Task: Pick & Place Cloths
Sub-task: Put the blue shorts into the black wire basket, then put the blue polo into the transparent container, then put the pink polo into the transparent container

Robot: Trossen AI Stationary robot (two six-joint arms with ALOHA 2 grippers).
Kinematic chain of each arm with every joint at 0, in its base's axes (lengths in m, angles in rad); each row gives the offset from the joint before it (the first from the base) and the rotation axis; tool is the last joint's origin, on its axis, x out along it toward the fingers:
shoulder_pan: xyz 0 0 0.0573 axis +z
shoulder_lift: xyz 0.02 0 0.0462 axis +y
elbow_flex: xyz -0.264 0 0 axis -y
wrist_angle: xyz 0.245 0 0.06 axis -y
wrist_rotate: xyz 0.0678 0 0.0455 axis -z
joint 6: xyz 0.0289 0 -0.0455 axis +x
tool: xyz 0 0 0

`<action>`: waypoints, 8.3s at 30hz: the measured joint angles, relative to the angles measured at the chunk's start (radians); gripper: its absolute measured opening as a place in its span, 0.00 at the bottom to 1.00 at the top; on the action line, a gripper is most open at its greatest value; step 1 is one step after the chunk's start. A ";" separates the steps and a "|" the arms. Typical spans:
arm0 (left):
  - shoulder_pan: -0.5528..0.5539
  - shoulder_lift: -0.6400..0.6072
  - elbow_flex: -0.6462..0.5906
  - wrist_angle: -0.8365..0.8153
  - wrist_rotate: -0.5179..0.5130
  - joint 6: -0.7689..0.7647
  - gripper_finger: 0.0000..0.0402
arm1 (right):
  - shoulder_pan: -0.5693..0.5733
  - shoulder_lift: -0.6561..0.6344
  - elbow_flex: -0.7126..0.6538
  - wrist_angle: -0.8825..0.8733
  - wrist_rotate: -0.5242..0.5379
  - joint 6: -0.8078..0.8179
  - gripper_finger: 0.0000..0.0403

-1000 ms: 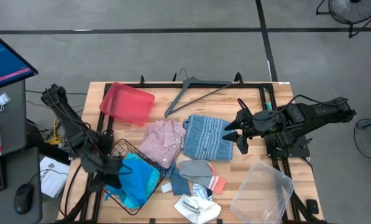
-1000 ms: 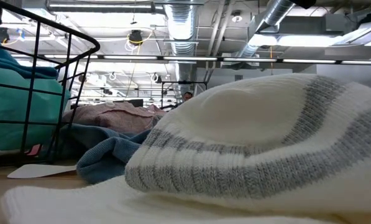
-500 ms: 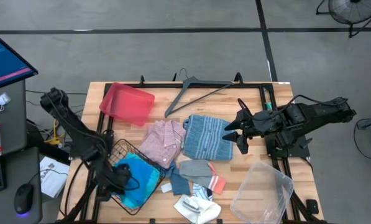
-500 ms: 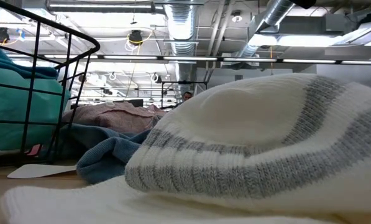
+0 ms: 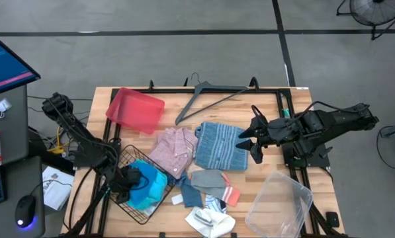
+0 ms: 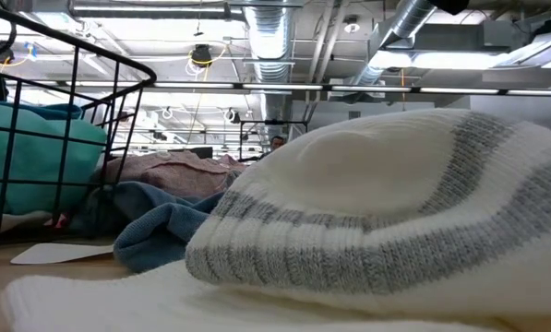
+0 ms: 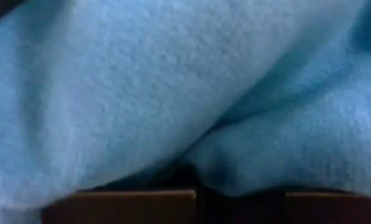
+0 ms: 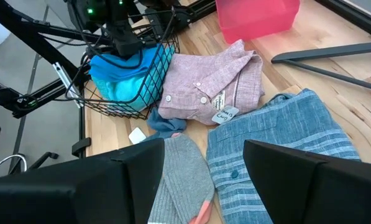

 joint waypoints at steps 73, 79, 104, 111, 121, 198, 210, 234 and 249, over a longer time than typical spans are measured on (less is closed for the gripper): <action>0.000 -0.478 0.156 0.399 -0.379 0.234 0.40 | -0.409 0.702 0.045 -0.031 -0.197 -0.303 0.23; 0.000 -0.472 0.156 0.399 -0.418 0.270 0.40 | -0.408 0.517 0.046 -0.076 -0.191 -0.251 0.23; 0.000 -0.459 0.155 0.399 -0.454 0.270 0.40 | 0.310 0.112 0.346 -0.465 -0.109 0.308 0.23; 0.000 -0.459 0.155 0.399 -0.453 0.270 0.40 | 0.558 0.176 0.346 -0.743 -0.131 0.739 0.23; 0.000 -0.459 0.155 0.399 -0.452 0.329 0.40 | 0.702 0.336 0.312 -0.738 -0.215 1.014 0.23; 0.070 -0.457 0.155 0.572 -0.495 0.538 0.45 | 0.620 0.039 -0.260 -0.012 -0.206 0.945 0.87; 0.409 -0.204 0.252 0.695 -0.468 0.814 0.57 | 0.603 -0.036 -0.172 -0.014 -0.001 0.887 0.88; 0.601 0.579 0.877 -0.156 -0.338 0.431 0.64 | 0.556 -0.035 -0.171 -0.014 0.000 0.847 0.88; 0.601 0.592 0.854 -0.277 -0.350 0.359 0.64 | 0.517 -0.035 -0.171 -0.013 0.003 0.756 0.88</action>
